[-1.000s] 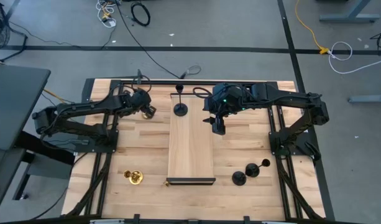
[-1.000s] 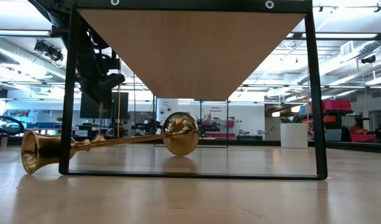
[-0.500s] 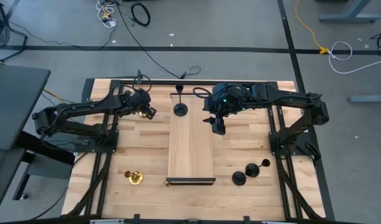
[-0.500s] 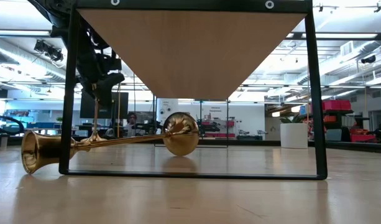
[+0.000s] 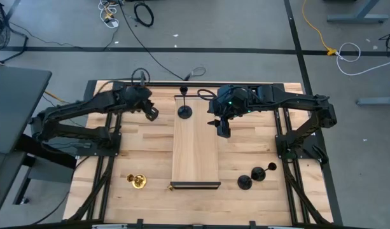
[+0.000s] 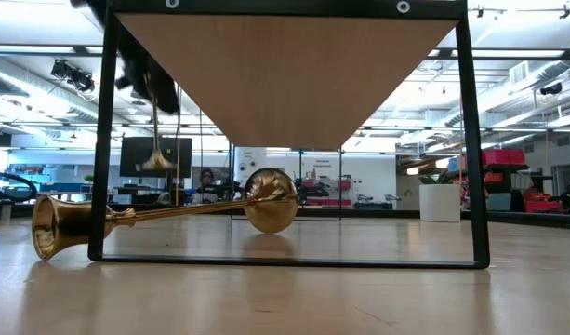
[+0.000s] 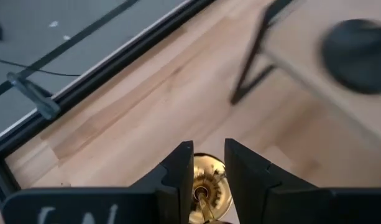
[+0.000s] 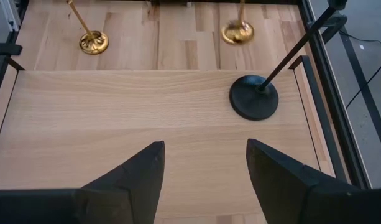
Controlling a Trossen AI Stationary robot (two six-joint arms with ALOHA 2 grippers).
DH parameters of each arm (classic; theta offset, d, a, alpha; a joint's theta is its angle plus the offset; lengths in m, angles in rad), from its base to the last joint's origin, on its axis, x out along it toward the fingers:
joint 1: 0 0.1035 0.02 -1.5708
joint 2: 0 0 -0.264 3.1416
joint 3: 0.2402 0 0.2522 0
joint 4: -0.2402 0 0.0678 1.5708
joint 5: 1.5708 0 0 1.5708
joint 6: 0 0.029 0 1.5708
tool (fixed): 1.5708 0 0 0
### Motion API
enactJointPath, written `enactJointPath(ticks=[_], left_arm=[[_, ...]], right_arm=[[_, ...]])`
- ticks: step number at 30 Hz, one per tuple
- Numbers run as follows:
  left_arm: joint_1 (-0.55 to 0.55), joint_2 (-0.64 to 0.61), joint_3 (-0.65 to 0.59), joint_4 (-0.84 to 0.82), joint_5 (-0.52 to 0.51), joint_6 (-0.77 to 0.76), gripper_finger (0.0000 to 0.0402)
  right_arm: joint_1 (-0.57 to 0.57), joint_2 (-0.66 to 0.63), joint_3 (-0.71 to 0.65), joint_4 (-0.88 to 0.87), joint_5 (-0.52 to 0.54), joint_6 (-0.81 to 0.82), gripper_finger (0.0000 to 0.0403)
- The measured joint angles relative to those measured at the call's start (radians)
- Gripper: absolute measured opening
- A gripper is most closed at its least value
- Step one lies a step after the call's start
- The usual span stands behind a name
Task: Pick & Place candle stick holders
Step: Put the golden candle holder on the shelf aligned with the black candle holder
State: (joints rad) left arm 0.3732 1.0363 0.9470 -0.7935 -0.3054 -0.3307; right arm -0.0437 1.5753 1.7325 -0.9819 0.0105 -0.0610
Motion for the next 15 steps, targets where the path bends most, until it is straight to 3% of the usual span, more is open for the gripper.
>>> enactJointPath(ticks=[7,15], left_arm=[[-0.106,-0.019,0.286,-0.209,0.075,0.002,0.009],[-0.231,-0.017,0.538,-0.231,0.253,0.002,0.009]], right_arm=[[0.0,0.0,0.0,0.006,0.0,0.005,0.0228],[0.006,0.0,0.0,0.108,-0.052,0.061,0.0228]])
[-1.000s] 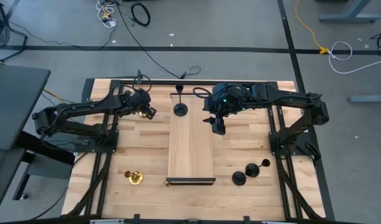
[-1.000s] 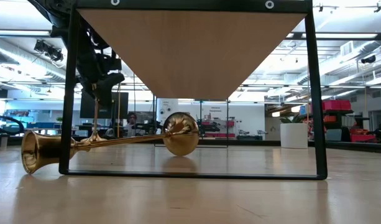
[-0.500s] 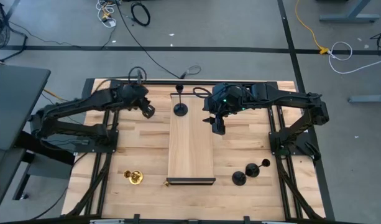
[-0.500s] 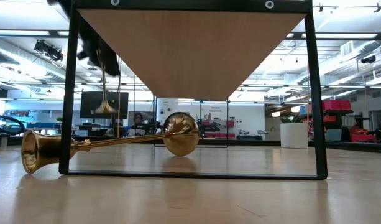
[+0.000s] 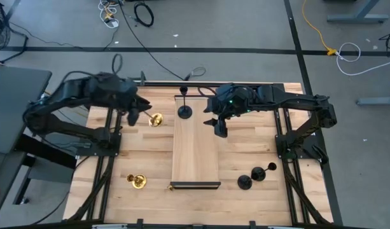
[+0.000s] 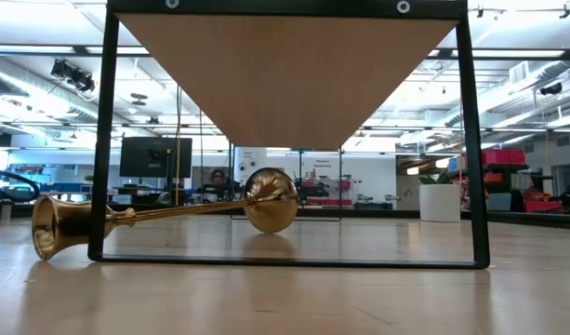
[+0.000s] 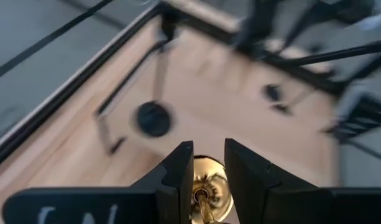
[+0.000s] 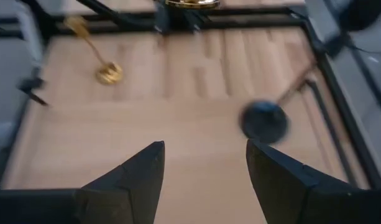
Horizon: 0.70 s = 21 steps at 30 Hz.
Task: Pick & Place candle stick holders
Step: Put the golden candle holder on the shelf aligned with the black candle holder
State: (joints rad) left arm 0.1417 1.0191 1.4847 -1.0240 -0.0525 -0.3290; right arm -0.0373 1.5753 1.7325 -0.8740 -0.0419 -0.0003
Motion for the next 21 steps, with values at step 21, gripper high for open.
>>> enactJointPath(ticks=[21], left_arm=[[-0.346,0.165,0.059,0.274,0.022,-0.011,0.009]], right_arm=[[0.215,0.0,0.0,0.303,0.102,0.061,0.0228]])
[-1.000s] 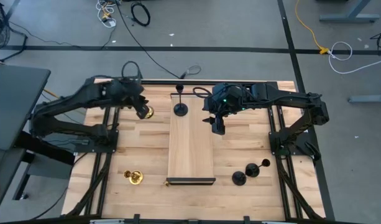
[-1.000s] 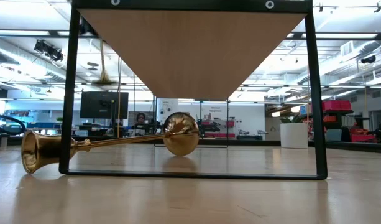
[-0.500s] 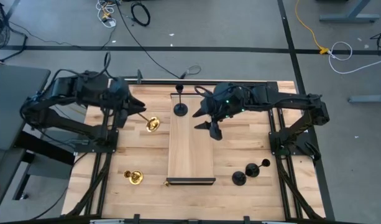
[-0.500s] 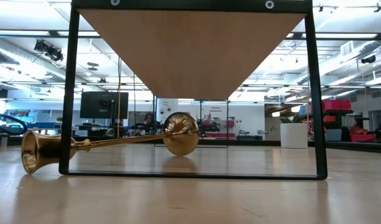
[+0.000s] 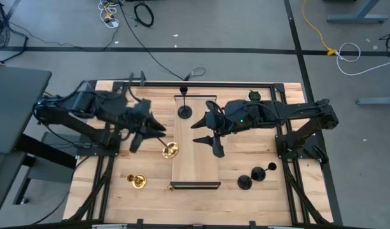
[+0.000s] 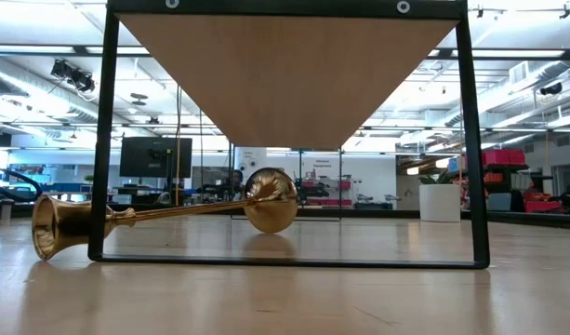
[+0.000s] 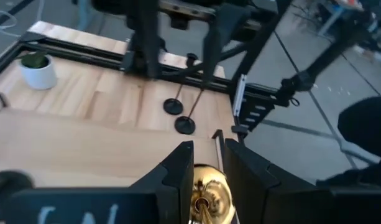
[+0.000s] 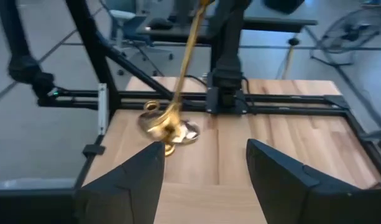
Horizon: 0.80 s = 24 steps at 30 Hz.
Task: Pick & Place candle stick holders
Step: Put the golden candle holder on the shelf aligned with the black candle holder
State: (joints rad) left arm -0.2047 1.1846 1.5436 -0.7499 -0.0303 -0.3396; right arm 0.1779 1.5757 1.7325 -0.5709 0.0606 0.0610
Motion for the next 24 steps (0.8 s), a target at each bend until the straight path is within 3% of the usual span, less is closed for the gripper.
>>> enactJointPath(ticks=[10,18,24], left_arm=[[-0.032,0.119,0.009,0.096,-0.025,0.068,0.009],[-0.042,0.222,0.094,0.126,-0.018,0.15,0.0089],[-0.054,0.294,0.16,0.124,-0.014,0.201,0.0089]], right_arm=[[0.073,0.0,0.0,-0.069,0.202,0.059,0.0228],[0.08,0.049,0.0,-0.062,0.068,0.018,0.0228],[0.079,0.109,0.0,-0.035,0.053,-0.04,0.0228]])
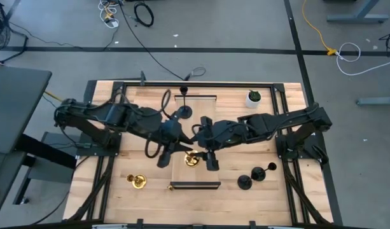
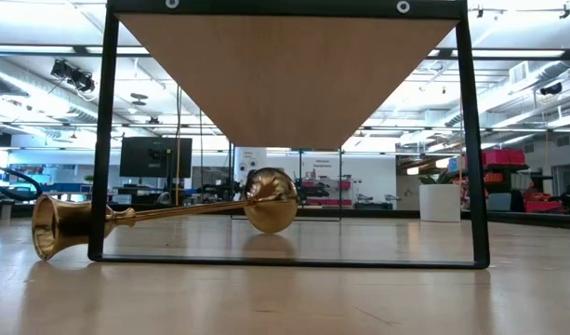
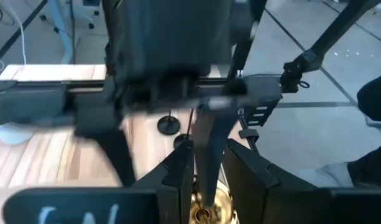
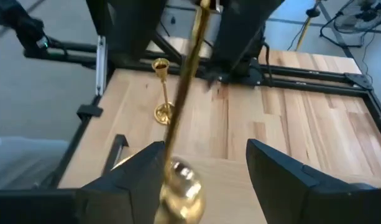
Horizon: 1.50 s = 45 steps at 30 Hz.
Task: Pick & Place candle stick holders
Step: Put the golden candle holder on the shelf aligned with the black candle holder
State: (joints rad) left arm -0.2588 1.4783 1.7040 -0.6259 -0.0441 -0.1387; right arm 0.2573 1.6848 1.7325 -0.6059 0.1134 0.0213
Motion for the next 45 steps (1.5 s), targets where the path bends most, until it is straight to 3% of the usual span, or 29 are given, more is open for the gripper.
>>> enactJointPath(ticks=[15,19,24,32,45], left_arm=[[-0.004,0.028,0.014,-0.017,-0.015,0.04,0.0089],[-0.003,0.028,0.014,-0.028,-0.02,0.049,0.0089],[-0.003,0.028,0.014,-0.056,-0.071,0.057,0.0089],[-0.003,0.026,0.014,-0.064,-0.109,0.087,0.011],[-0.007,-0.031,0.012,-0.134,-0.158,0.152,0.0121]], right_arm=[[-0.003,0.06,0.0,0.086,-0.018,-0.029,0.0219],[-0.007,0.079,0.0,0.087,-0.018,-0.034,0.0156],[-0.007,0.083,0.0,0.078,-0.012,-0.056,0.0022],[-0.008,0.084,0.0,0.05,0.121,-0.085,0.0007],[-0.011,0.073,0.002,0.037,0.127,-0.105,0.0004]])
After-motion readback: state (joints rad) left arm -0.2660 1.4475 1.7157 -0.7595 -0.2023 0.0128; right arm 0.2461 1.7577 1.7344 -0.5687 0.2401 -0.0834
